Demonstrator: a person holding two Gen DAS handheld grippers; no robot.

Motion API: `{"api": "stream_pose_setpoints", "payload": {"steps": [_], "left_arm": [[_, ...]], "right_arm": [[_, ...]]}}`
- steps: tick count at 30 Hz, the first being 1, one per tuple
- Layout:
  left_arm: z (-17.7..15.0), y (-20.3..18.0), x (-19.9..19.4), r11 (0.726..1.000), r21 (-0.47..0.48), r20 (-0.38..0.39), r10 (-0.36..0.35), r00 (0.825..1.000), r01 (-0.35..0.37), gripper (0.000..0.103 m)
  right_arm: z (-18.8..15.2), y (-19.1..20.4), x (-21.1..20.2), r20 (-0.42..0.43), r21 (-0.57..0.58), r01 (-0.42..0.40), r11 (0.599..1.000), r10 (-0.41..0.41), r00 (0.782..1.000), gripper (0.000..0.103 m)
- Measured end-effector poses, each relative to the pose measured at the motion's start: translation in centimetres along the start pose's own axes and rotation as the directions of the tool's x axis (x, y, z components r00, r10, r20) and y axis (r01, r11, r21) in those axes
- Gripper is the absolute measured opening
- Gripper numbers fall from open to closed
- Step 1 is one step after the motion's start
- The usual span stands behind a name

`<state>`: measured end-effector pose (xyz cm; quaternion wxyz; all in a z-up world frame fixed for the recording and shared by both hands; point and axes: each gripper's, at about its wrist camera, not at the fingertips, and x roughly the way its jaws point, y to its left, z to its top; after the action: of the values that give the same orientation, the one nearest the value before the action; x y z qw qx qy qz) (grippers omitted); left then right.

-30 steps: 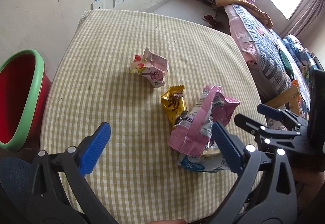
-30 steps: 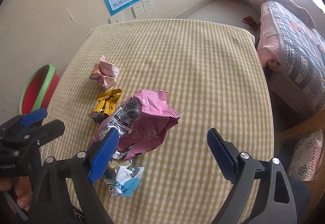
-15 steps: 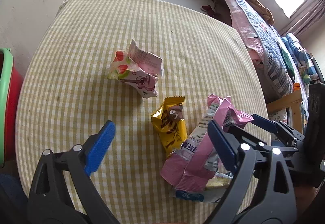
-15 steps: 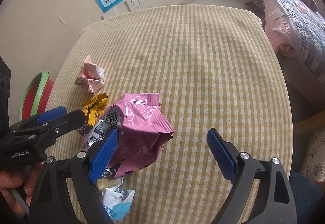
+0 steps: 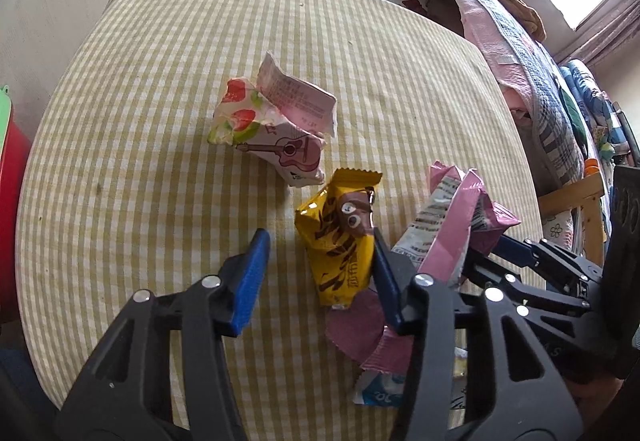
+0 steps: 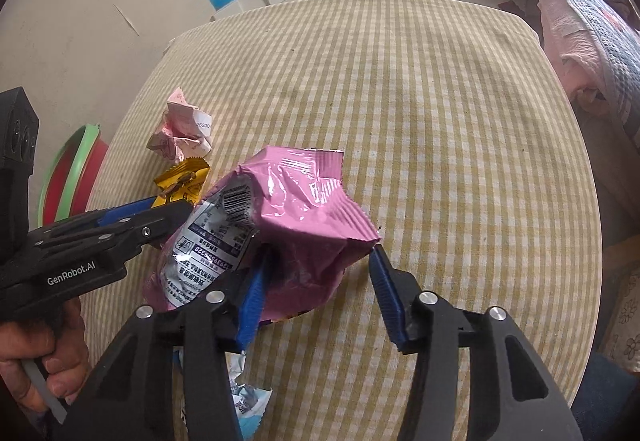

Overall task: Collect trash
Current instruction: 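Grasp the yellow wrapper with the left tool while the right tool grasps the pink bag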

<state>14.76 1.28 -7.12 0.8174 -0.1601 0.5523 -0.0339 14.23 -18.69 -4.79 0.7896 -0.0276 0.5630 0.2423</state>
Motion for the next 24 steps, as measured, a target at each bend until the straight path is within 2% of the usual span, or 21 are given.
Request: {"api": "stream_pose_setpoints", "payload": {"steps": [2,4,6,10,15,24], "left_arm": [[-0.1,-0.3,0.1,1.000,0.012,-0.007,-0.003,1.000,0.003,0.032],[-0.1,-0.5,0.1,1.000,0.022,-0.012,-0.002,1.000,0.002,0.021],[-0.3,-0.6,0.0,1.000,0.025,-0.011,-0.002,1.000,0.002,0.019],[-0.5,-0.6,-0.9,1.000,0.029,0.006,-0.001,1.000,0.000,0.018],[-1.1,0.0,-2.8,1.000,0.029,0.035,0.006,0.999,-0.007,0.017],[-2.9,2.2,-6.1,1.000,-0.021,0.081,0.020,0.997,-0.018,0.017]], "right_arm": [[0.0,0.3,-0.2,0.005,-0.016,0.007,1.000,-0.006,1.000,0.035],[0.0,0.5,-0.5,0.016,-0.025,0.013,1.000,-0.013,1.000,0.033],[0.1,0.5,-0.9,0.026,-0.030,0.018,0.999,-0.017,1.000,0.031],[0.1,0.6,-1.9,0.051,-0.033,0.024,0.999,-0.022,0.998,0.030],[0.3,1.0,-3.3,0.086,-0.034,0.034,0.999,-0.031,0.996,0.023],[0.3,2.6,-5.6,0.135,-0.059,0.042,0.997,-0.034,0.990,0.013]]}}
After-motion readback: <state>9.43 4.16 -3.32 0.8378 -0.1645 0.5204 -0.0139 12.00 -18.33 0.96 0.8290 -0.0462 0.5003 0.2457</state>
